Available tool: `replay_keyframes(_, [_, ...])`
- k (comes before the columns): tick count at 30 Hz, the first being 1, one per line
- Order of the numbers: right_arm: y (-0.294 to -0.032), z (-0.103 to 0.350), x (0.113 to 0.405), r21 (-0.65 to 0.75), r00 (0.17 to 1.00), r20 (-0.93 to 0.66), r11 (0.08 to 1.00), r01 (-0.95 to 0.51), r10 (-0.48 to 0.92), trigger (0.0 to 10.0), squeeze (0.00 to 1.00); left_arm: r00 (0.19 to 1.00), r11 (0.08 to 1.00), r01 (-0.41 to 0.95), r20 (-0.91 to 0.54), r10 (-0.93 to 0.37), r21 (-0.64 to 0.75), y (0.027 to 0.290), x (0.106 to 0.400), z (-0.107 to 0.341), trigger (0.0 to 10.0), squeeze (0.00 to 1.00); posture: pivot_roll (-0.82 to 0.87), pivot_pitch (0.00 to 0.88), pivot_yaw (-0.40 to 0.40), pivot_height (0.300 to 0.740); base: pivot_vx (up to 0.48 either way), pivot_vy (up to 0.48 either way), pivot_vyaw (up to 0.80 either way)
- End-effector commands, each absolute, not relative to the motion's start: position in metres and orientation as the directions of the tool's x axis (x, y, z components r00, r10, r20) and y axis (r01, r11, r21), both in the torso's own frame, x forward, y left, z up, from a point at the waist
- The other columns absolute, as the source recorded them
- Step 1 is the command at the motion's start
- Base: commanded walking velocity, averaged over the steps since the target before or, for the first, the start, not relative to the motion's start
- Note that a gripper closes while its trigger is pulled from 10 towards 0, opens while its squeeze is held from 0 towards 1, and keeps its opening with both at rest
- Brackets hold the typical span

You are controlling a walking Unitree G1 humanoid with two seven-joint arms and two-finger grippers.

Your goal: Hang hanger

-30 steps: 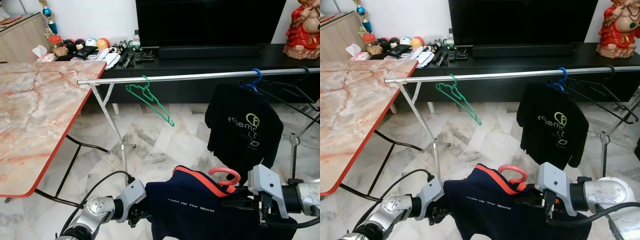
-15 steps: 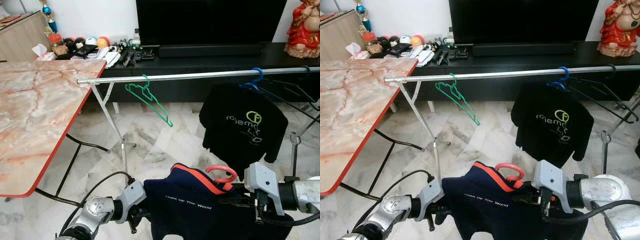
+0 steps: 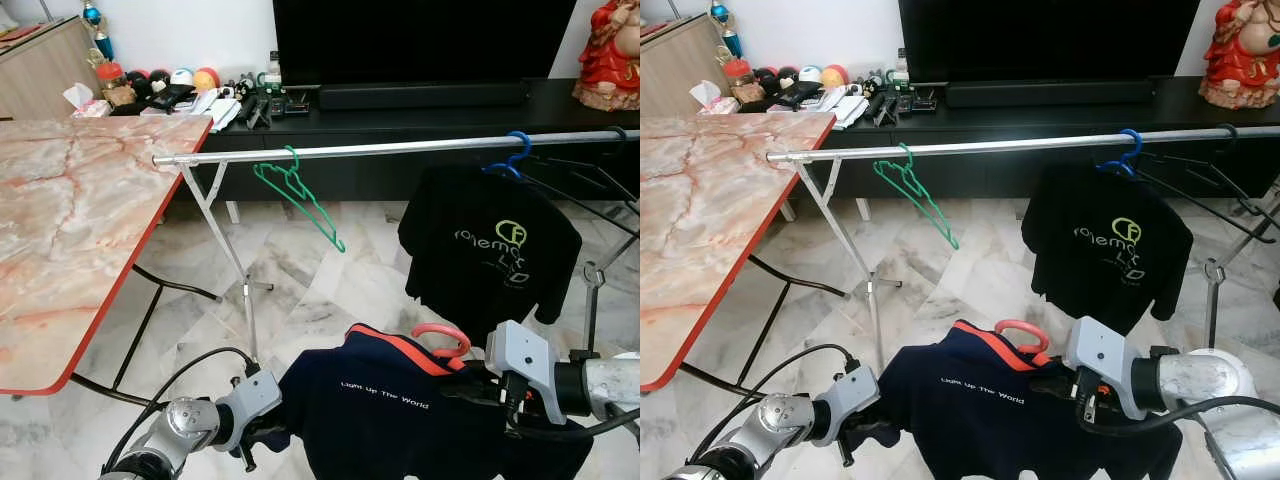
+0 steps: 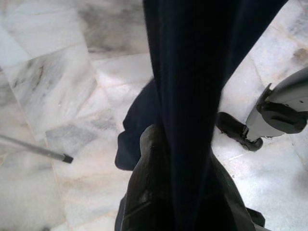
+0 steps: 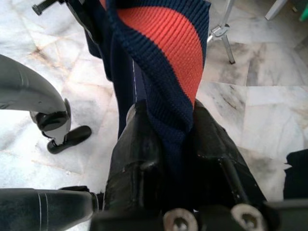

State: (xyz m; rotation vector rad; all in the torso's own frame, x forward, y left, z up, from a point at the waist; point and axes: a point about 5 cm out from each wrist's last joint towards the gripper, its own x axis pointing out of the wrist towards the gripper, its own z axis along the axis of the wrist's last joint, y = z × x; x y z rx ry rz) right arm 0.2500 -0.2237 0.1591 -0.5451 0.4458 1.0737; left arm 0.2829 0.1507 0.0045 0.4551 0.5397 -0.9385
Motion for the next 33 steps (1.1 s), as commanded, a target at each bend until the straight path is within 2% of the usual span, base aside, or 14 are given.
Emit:
replay_keyframes(1, [-0.22, 0.169, 0.255, -0.251, 0.439, -0.554, 0.361, -0.898, 0.708, 10.0, 0.0, 0.472, 0.554, 0.827, -0.658, -0.586, 0.099, 0.161, 0.273, -0.007, 0.0, 0.0, -0.05, 0.082, 0.086, 0.74, 0.0, 0.0, 0.0])
replay_keyframes(7, [-0.221, 0.171, 0.265, -0.311, 0.514, -0.525, 0.408, -0.858, 0.678, 10.0, 0.0, 0.475, 0.617, 0.785, -0.695, -0.54, 0.057, 0.166, 0.265, -0.018, 0.0, 0.0, -0.05, 0.082, 0.087, 0.74, 0.0, 0.0, 0.0])
replay_keyframes(9, [-0.222, 0.174, 0.271, -0.337, 0.55, -0.506, 0.434, -0.835, 0.665, 10.0, 0.0, 0.468, 0.614, 0.785, -0.73, -0.497, 0.085, 0.172, 0.264, -0.02, 0.0, 0.0, -0.05, 0.083, 0.087, 0.74, 0.0, 0.0, 0.0])
replay_keyframes(12, [-0.224, 0.179, 0.278, -0.378, 0.6, -0.471, 0.467, -0.799, 0.646, 10.0, 0.0, 0.503, 0.708, 0.705, -0.734, -0.457, 0.042, 0.179, 0.271, -0.016, 0.0, 0.0, -0.04, 0.082, 0.089, 0.74, 0.0, 0.0, 0.0])
replay_keyframes(15, [-0.227, 0.182, 0.284, -0.407, 0.651, -0.447, 0.508, -0.759, 0.614, 10.0, 0.0, 0.51, 0.76, 0.65, -0.745, -0.43, 0.006, 0.183, 0.272, -0.017, 0.0, 0.0, -0.05, 0.082, 0.091, 0.74, 0.0, 0.0, 0.0])
replay_keyframes(22, [-0.233, 0.188, 0.295, -0.441, 0.749, -0.385, 0.606, -0.662, 0.539, 10.0, 0.0, 0.489, 0.801, 0.597, -0.775, -0.4, -0.036, 0.188, 0.264, -0.024, 0.0, 0.0, -0.05, 0.081, 0.093, 0.74, 0.0, 0.0, 0.0])
replay_keyframes(25, [-0.234, 0.189, 0.302, -0.44, 0.801, -0.343, 0.669, -0.599, 0.491, 10.0, 0.0, 0.481, 0.802, 0.595, -0.772, -0.416, -0.062, 0.187, 0.264, -0.024, 0.0, 0.0, -0.05, 0.079, 0.091, 0.74, 0.0, 0.0, 0.0])
replay_keyframes(28, [-0.234, 0.19, 0.309, -0.417, 0.847, -0.288, 0.737, -0.532, 0.448, 10.0, 0.0, 0.468, 0.766, 0.632, -0.731, -0.496, -0.115, 0.181, 0.267, -0.019, 0.0, 0.0, -0.05, 0.076, 0.09, 0.74, 0.0, 0.0, 0.0])
replay_keyframes(29, [-0.229, 0.182, 0.309, -0.401, 0.833, -0.315, 0.732, -0.55, 0.454, 10.0, 0.0, 0.463, 0.714, 0.684, -0.669, -0.582, -0.148, 0.174, 0.272, -0.01, 0.0, 0.0, -0.04, 0.074, 0.09, 0.74, 0.0, 0.0, 0.0])
replay_keyframes(31, [-0.221, 0.17, 0.305, -0.406, 0.795, -0.371, 0.686, -0.604, 0.48, 10.0, 0.0, 0.45, 0.651, 0.748, -0.62, -0.643, -0.132, 0.17, 0.278, 0.0, 0.0, 0.0, -0.04, 0.074, 0.089, 0.74, 0.0, 0.0, 0.0])
replay_keyframes(32, [-0.218, 0.166, 0.304, -0.403, 0.783, -0.387, 0.674, -0.619, 0.488, 10.0, 0.0, 0.45, 0.627, 0.772, -0.61, -0.652, -0.1, 0.17, 0.28, 0.004, 2.1, 0.0, -0.04, 0.074, 0.088, 0.74, 0.0, 0.0, 0.0])
replay_keyframes(33, [-0.214, 0.163, 0.304, -0.394, 0.777, -0.391, 0.674, -0.625, 0.493, 10.0, 0.0, 0.445, 0.606, 0.79, -0.595, -0.669, -0.09, 0.17, 0.282, 0.009, 10.0, 0.0, -0.04, 0.073, 0.088, 0.74, 0.0, 0.0, 0.0])
